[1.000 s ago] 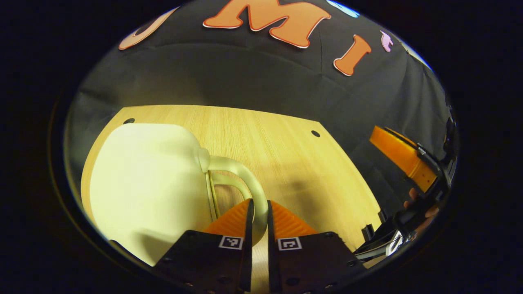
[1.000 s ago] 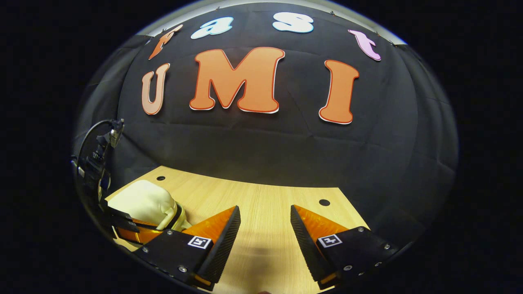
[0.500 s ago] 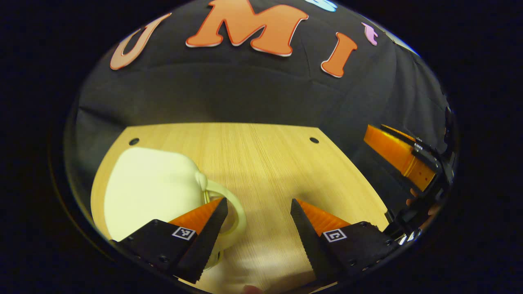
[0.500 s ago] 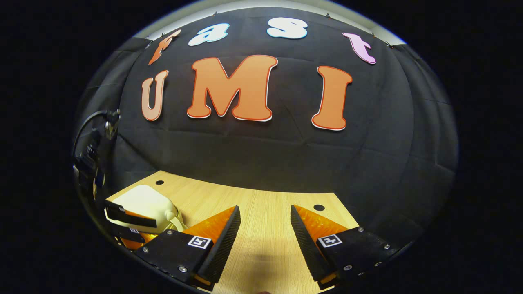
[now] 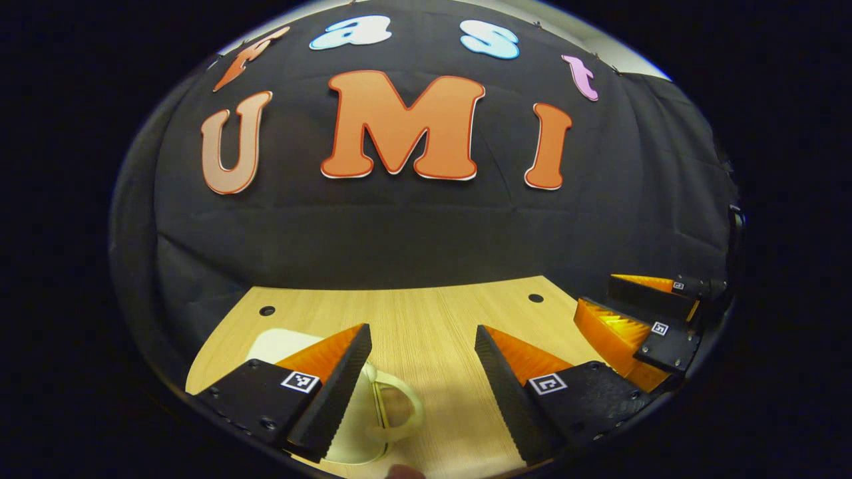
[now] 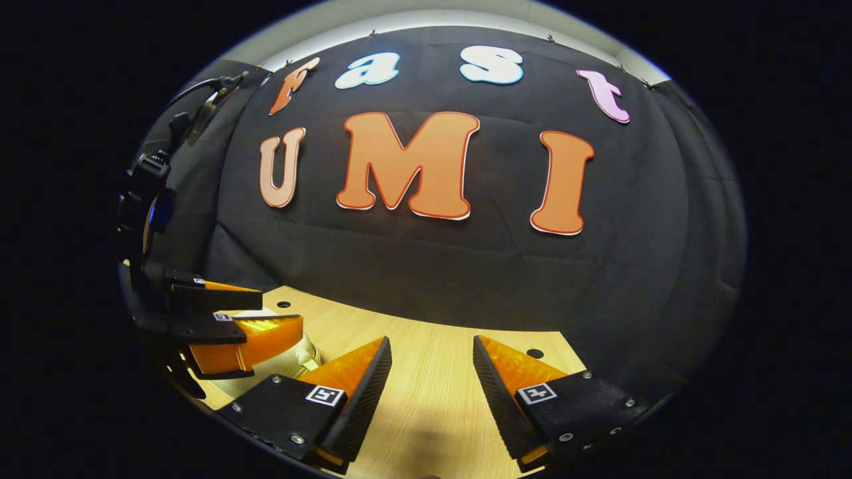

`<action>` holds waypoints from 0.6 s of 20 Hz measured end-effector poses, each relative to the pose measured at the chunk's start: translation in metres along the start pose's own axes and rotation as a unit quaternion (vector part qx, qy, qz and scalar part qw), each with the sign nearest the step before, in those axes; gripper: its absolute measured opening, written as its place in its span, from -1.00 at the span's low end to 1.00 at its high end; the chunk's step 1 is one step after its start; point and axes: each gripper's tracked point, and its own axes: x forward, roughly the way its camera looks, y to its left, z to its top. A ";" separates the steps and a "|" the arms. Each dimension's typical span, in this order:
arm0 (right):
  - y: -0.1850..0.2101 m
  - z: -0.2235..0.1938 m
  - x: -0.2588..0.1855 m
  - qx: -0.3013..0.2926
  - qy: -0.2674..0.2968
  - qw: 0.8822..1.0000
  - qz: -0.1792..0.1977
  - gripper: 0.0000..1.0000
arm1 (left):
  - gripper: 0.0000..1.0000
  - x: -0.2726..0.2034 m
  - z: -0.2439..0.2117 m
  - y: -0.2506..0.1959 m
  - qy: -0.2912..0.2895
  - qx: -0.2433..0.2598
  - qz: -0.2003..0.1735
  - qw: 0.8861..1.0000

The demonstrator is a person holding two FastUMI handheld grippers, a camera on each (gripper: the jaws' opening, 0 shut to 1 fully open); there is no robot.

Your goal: First open the suitcase, pack the skin care products into it, and then close the suitcase.

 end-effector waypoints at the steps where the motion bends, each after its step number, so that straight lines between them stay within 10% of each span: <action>1: 0.000 0.001 -0.002 0.001 -0.002 1.000 0.004 0.60 | 0.96 -0.003 0.006 0.002 -0.015 -0.002 0.009 1.000; 12: -0.007 0.014 -0.004 0.005 -0.025 0.999 0.037 0.60 | 0.96 -0.036 0.037 0.001 -0.103 -0.014 0.056 0.993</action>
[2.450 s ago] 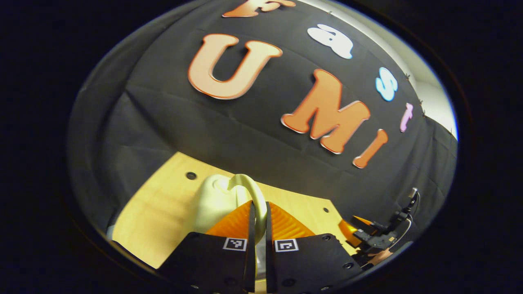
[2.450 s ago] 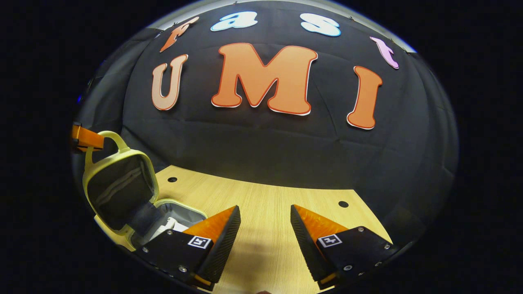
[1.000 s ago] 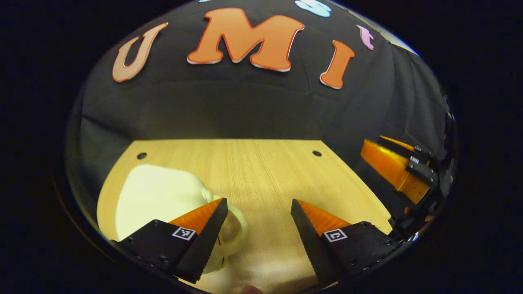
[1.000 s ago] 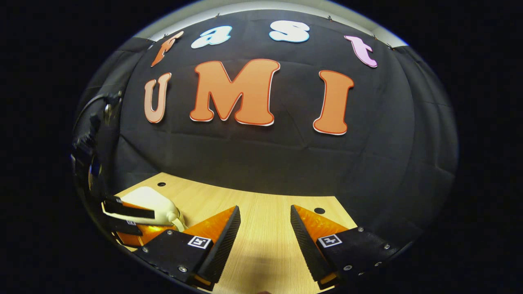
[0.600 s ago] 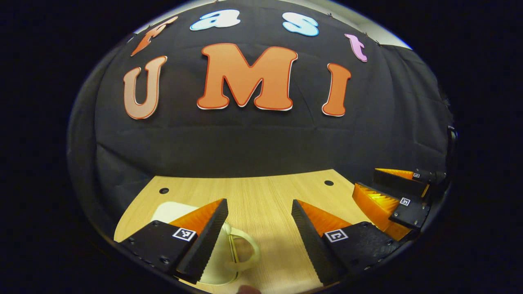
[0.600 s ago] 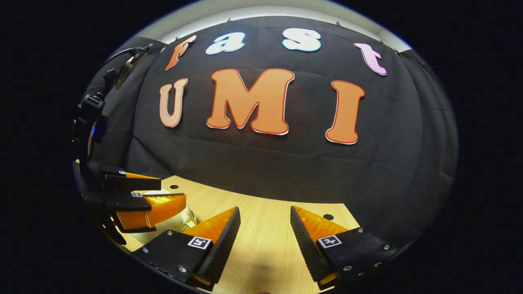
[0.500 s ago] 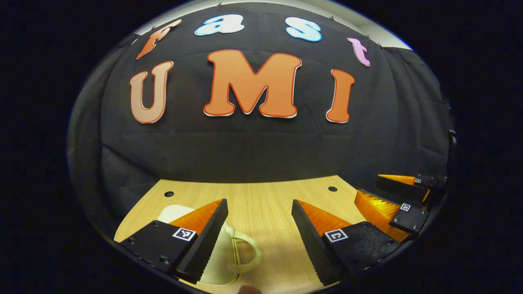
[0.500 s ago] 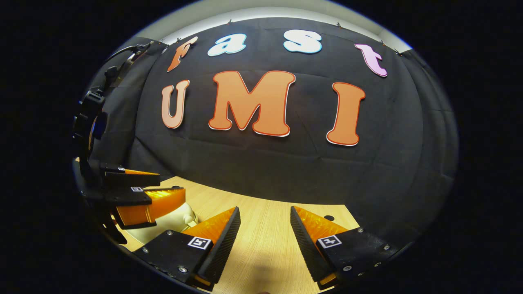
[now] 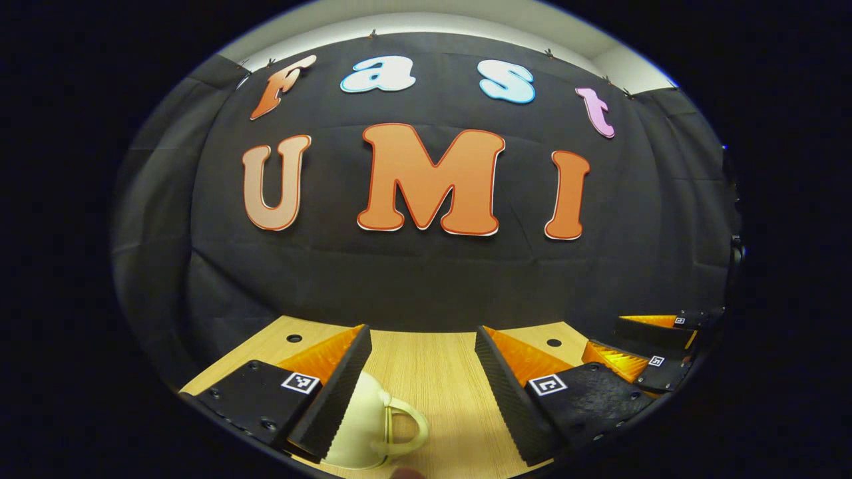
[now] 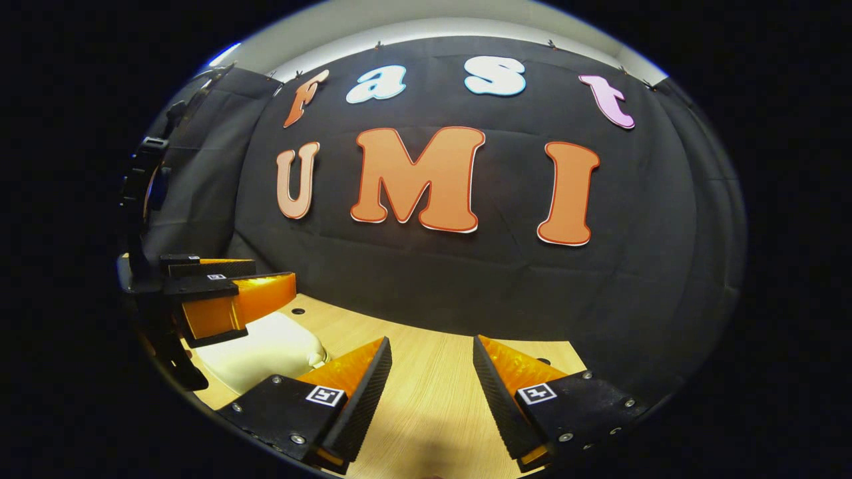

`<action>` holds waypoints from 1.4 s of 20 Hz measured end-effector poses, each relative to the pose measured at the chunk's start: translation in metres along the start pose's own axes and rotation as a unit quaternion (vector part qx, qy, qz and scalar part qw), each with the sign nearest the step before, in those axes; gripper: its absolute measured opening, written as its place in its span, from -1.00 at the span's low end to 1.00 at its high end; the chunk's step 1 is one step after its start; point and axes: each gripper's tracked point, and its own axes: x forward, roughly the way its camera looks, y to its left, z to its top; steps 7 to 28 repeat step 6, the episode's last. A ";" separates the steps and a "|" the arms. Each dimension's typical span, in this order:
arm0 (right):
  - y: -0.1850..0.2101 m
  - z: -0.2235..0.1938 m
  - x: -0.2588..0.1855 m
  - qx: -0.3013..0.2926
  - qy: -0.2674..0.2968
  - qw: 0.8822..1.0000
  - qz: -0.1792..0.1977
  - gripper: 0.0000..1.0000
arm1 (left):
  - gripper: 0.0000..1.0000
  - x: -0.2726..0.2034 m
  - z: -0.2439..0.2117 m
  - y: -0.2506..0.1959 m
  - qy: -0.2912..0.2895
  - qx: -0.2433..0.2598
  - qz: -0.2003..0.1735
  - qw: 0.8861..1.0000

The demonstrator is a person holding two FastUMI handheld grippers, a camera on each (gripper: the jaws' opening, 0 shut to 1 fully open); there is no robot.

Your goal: First open the suitcase, pack the skin care products into it, and then close the suitcase.

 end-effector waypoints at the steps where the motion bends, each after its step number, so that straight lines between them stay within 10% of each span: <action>1: 0.001 0.000 -0.001 0.002 0.001 1.000 0.001 0.60 | 0.96 -0.004 0.003 -0.002 -0.006 0.004 -0.002 1.000; 28: 0.000 0.015 -0.003 -0.005 -0.027 0.999 -0.028 0.60 | 0.96 -0.011 0.014 0.000 -0.028 0.039 -0.023 0.999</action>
